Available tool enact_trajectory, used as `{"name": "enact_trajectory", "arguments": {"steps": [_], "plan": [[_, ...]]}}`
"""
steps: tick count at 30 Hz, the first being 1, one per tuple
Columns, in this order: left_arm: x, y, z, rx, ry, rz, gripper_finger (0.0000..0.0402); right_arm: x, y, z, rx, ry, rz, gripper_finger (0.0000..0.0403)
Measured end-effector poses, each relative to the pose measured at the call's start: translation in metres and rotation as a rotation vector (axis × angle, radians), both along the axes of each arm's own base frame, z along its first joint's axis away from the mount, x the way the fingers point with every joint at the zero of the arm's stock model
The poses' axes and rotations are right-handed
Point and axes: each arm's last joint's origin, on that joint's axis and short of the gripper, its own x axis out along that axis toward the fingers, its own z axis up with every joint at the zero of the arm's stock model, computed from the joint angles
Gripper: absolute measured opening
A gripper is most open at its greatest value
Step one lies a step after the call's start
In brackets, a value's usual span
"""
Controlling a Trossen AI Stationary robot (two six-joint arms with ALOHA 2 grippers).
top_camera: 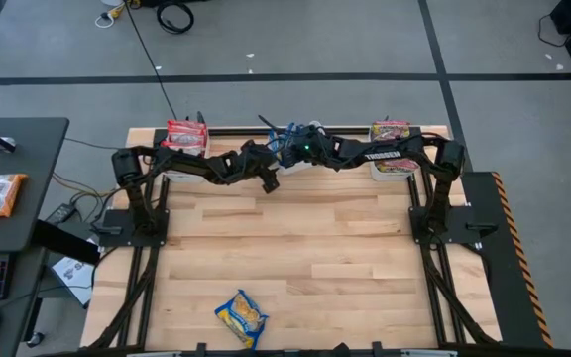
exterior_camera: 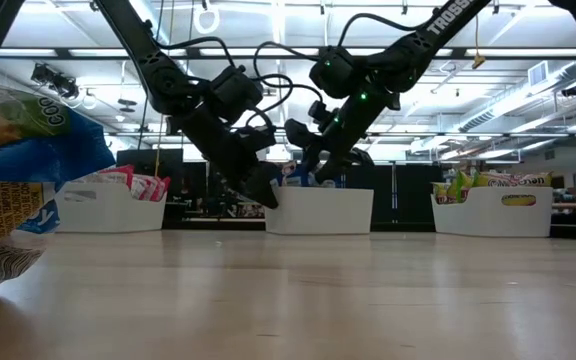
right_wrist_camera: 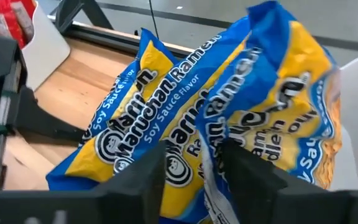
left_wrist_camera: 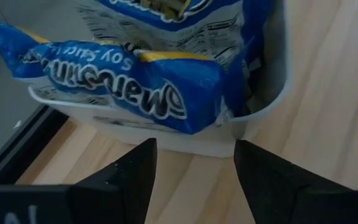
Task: Sort Maruchan noodles
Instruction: Put the blue noodle pack into the middle white bin
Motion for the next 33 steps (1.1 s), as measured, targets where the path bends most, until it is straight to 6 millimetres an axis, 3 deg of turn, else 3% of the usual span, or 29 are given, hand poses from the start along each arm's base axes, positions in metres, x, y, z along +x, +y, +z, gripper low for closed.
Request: {"name": "enact_trajectory", "arguments": {"steps": [5,10,16,22,27,33], "plan": [[-0.006,-0.001,0.005,0.012,0.051,0.026,0.0219,0.000,0.000,0.000,-0.044,0.046,0.045,0.0203],[-0.013,-0.004,0.028,0.029,0.047,0.024,0.0219,-0.002,0.001,0.008,-0.085,0.064,0.074,0.0220],[-0.021,-0.009,0.054,0.045,-0.002,0.027,0.0219,-0.015,0.006,0.044,-0.170,0.053,0.091,0.0219],[-0.023,-0.010,0.055,0.036,0.007,0.031,0.0219,-0.037,0.004,0.068,-0.229,0.128,0.054,0.0218],[-0.022,-0.008,0.055,0.042,-0.009,0.034,0.0219,-0.031,0.002,0.062,-0.159,0.054,0.115,0.0218],[-0.022,-0.008,0.056,0.047,-0.020,0.034,0.0219,-0.015,-0.001,0.033,-0.081,0.053,0.182,0.0218]]}}
